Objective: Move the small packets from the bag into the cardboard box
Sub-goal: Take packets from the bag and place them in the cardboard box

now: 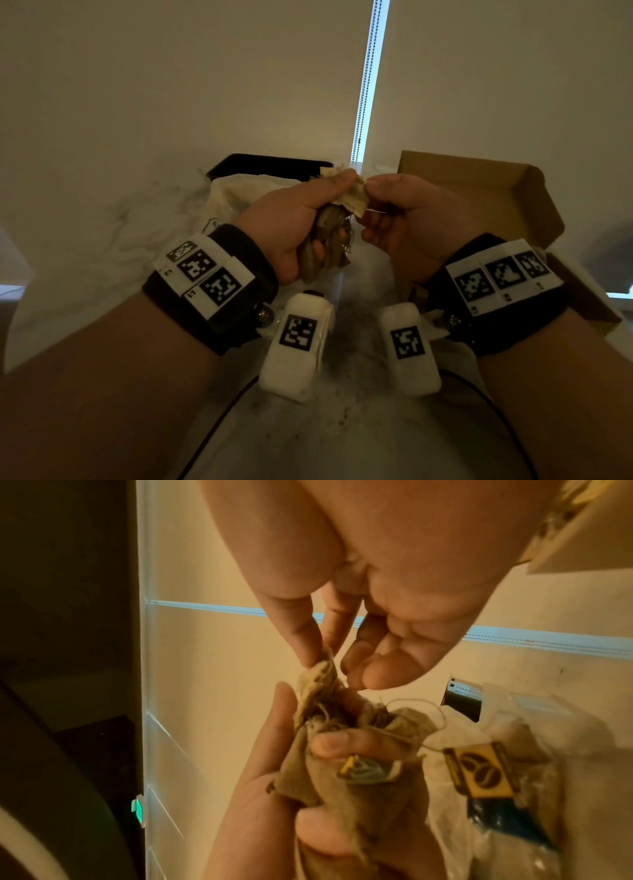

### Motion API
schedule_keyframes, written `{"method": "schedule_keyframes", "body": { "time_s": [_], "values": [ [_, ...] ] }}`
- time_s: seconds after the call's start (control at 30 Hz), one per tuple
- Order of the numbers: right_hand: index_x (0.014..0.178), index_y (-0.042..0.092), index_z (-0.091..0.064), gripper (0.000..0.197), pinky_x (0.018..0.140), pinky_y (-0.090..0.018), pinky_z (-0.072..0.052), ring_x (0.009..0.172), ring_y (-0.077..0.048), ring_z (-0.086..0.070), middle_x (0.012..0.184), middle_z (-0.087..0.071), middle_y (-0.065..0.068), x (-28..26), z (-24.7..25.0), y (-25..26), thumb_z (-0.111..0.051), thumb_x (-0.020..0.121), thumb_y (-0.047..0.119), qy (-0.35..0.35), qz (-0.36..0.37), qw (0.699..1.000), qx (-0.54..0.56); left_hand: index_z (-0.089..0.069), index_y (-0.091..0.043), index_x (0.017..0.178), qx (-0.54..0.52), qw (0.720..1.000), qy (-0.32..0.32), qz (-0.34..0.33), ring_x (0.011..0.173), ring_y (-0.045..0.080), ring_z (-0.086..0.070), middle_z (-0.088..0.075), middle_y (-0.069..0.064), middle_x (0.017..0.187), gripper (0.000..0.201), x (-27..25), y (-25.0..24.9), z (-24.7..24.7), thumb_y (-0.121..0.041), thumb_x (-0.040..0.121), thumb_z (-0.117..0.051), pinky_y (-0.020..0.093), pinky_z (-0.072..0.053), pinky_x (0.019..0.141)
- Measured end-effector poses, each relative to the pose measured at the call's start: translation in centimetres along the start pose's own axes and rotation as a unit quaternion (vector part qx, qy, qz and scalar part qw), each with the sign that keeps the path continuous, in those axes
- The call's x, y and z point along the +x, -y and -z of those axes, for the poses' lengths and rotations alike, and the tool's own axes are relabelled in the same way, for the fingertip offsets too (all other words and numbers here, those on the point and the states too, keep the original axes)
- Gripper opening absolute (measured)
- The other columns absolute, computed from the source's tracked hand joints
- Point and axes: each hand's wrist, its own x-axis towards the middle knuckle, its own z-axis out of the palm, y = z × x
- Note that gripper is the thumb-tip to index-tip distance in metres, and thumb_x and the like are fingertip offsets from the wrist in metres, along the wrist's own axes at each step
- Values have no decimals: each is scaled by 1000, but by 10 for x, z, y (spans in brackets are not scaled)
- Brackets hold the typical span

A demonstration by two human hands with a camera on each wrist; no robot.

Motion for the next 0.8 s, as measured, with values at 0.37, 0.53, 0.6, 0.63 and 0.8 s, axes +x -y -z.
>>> {"method": "schedule_keyframes", "body": {
  "time_s": [0.37, 0.53, 0.6, 0.63, 0.8],
  "values": [
    [100, 8, -64, 17, 52, -27, -46, 63, -16, -64, 85, -68, -7, 1, 2, -1, -63, 90, 22, 7, 16, 1000, -23, -63, -8, 101, 45, 998, -30, -38, 54, 18, -48, -54, 12, 71, 14, -5, 3, -4, -20, 99, -56, 15, -33, 34],
    [103, 1, -66, 14, 52, -27, -48, 62, -16, -63, 82, -70, -11, 2, 3, -2, -60, 91, 7, 22, 56, 996, -70, -64, -1, 108, -17, 999, 8, -43, 45, 13, -55, -59, 10, 69, 29, -11, 2, -11, -26, 103, -48, 13, -39, 35],
    [104, 2, -66, 15, 52, -27, -48, 61, -14, -63, 82, -70, -10, 1, 4, -2, -61, 91, 7, 19, 65, 994, -83, -64, -6, 117, -11, 999, -1, -38, 49, 13, -52, -57, 9, 75, 40, -10, 2, -11, -40, 101, -50, 14, -38, 35],
    [105, 2, -67, 16, 51, -26, -47, 61, -13, -64, 83, -71, -10, 1, 5, -1, -61, 91, 8, 18, 69, 994, -88, -64, -9, 117, -5, 999, -7, -36, 50, 13, -51, -56, 9, 78, 42, -9, 2, -10, -45, 100, -51, 14, -37, 35],
    [111, 2, -65, 22, 51, -25, -48, 64, -14, -64, 92, -71, -13, -2, 5, 1, -63, 91, 10, 27, 79, 990, -114, -63, -11, 108, 3, 1000, -4, -24, 54, 15, -49, -54, 10, 79, 43, -6, 2, -4, -52, 96, -54, 16, -38, 36]
  ]
}}
